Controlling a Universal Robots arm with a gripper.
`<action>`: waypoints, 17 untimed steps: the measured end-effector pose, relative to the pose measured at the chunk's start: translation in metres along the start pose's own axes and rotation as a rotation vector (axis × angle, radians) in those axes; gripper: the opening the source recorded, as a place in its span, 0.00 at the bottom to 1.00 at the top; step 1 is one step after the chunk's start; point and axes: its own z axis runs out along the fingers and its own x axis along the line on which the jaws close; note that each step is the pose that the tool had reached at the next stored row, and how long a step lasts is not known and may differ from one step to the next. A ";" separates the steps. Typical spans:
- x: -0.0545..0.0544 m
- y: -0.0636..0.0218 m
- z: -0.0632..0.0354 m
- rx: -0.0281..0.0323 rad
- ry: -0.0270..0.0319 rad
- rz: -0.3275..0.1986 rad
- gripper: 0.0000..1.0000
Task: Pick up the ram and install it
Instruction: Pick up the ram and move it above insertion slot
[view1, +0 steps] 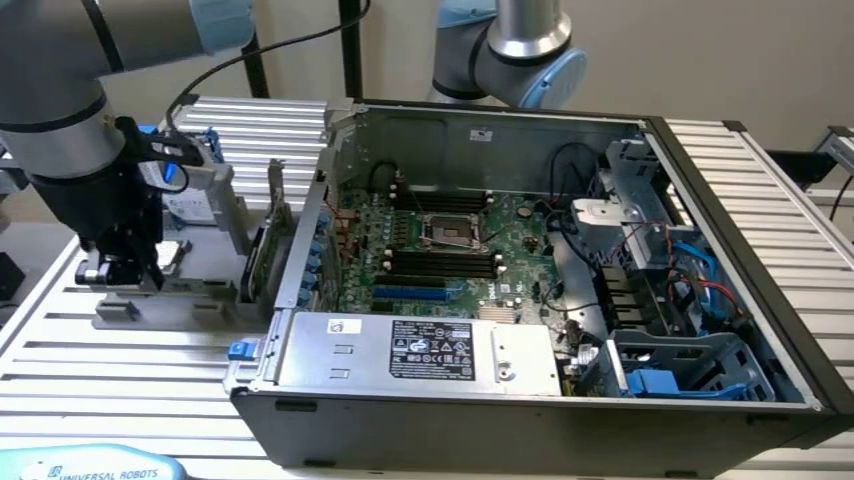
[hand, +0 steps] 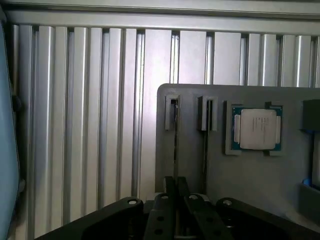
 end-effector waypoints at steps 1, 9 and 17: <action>0.000 0.0002 -0.0045 0.0000 0.0000 0.000 0.14; 0.000 0.0010 -0.0412 0.0000 0.0000 0.000 0.14; 0.000 -0.0091 -0.0779 0.0000 0.0000 0.000 0.14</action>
